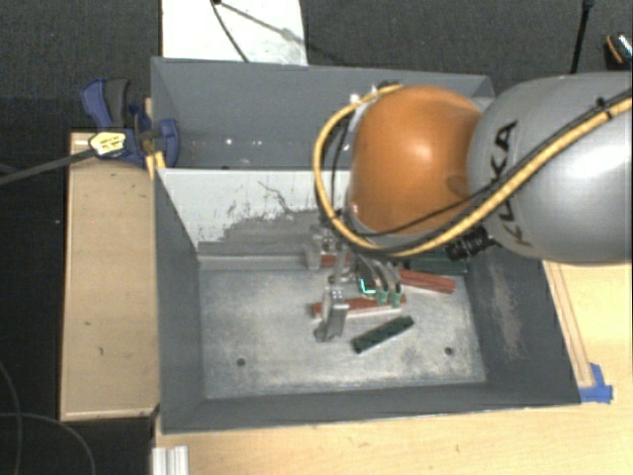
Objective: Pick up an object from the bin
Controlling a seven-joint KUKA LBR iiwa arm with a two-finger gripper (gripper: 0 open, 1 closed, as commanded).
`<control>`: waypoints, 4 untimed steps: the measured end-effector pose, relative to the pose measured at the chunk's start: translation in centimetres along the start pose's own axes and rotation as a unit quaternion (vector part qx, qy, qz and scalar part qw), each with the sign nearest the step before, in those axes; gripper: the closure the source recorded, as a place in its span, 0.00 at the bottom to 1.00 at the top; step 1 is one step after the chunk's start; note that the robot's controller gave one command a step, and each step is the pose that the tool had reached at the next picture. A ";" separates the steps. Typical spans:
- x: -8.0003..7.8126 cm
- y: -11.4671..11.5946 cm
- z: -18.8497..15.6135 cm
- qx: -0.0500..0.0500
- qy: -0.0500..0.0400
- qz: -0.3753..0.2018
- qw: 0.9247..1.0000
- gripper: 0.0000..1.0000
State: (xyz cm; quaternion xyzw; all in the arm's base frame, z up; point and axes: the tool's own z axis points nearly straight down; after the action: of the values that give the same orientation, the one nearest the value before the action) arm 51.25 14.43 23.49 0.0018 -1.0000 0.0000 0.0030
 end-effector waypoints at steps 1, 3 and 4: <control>-2.0 -13.9 3.4 0.002 -0.002 -0.230 0.973 0.00; -4.5 -9.8 16.5 0.000 -0.003 -0.169 0.986 0.00; -4.6 -9.9 16.1 0.000 -0.003 -0.165 0.986 1.00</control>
Offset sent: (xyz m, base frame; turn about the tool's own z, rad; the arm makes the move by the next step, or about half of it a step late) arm 0.0198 -0.1362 -0.0336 -0.4687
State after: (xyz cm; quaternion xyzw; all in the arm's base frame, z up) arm 55.76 4.58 7.42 0.1671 -0.9859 -0.0002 -0.0004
